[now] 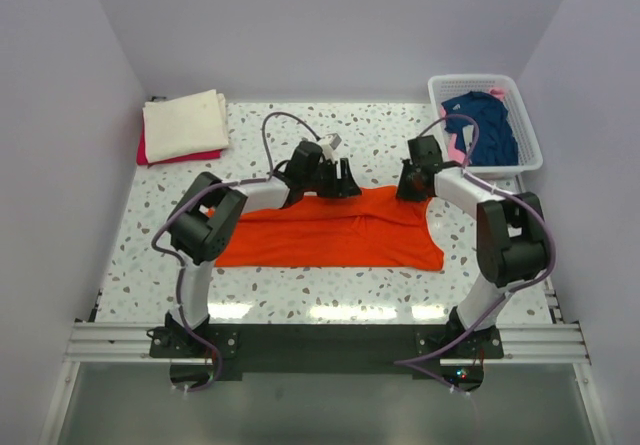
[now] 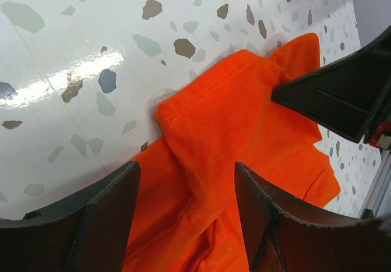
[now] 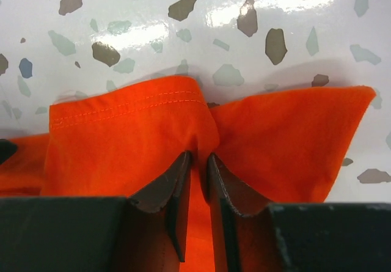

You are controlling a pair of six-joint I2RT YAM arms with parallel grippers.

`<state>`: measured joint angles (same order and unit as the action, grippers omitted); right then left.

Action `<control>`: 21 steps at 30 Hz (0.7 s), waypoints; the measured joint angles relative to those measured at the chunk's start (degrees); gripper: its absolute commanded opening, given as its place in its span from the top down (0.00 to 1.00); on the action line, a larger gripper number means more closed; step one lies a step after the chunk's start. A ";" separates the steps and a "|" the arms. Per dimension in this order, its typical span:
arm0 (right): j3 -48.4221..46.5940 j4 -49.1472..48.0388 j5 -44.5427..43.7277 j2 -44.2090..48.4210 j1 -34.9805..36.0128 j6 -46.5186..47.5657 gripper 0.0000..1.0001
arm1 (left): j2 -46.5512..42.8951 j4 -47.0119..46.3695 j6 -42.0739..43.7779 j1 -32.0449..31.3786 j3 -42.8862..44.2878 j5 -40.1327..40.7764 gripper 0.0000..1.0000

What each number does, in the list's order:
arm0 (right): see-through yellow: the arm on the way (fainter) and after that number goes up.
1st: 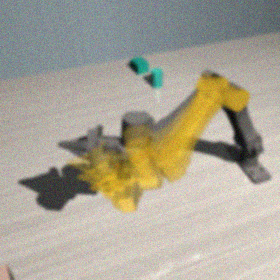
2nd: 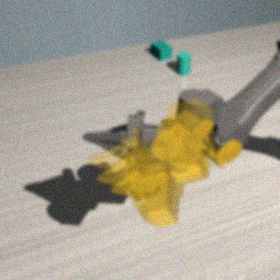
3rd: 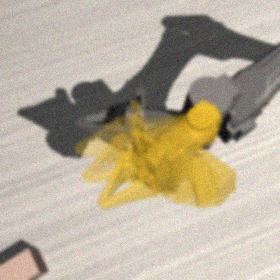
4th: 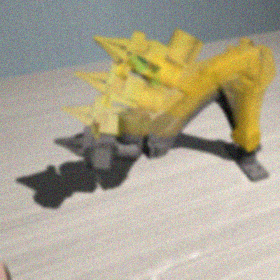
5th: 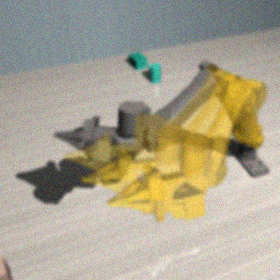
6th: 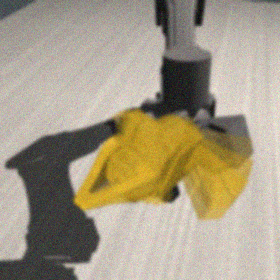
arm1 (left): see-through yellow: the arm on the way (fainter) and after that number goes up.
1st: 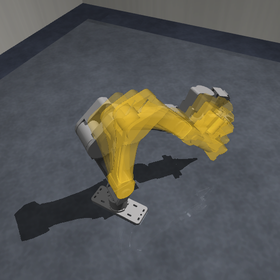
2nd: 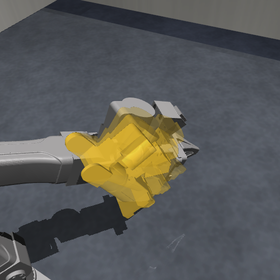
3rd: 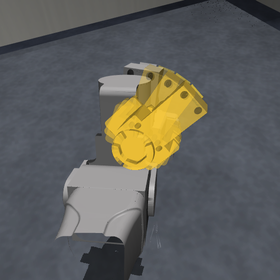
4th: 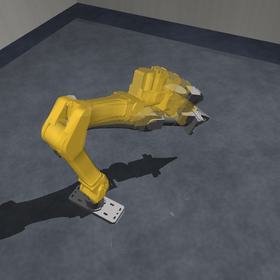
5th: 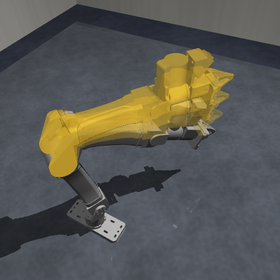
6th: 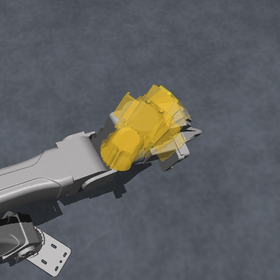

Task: Fold and stack the t-shirts
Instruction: Fold the tshirt

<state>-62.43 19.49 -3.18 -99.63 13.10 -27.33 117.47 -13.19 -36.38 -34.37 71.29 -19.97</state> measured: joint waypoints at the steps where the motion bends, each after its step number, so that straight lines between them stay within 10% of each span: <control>1: 0.31 -0.04 0.00 0.55 0.00 -0.07 0.81 | 0.57 0.00 0.00 -0.26 0.37 -0.02 0.32; 21: 7.58 -2.01 3.26 11.72 0.00 -0.04 0.93 | 3.72 0.00 -0.50 -2.38 3.52 0.02 0.37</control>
<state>-54.85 17.47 0.08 -87.92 13.10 -27.38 121.19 -13.19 -36.88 -36.75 74.81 -19.94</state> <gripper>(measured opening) 0.080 0.636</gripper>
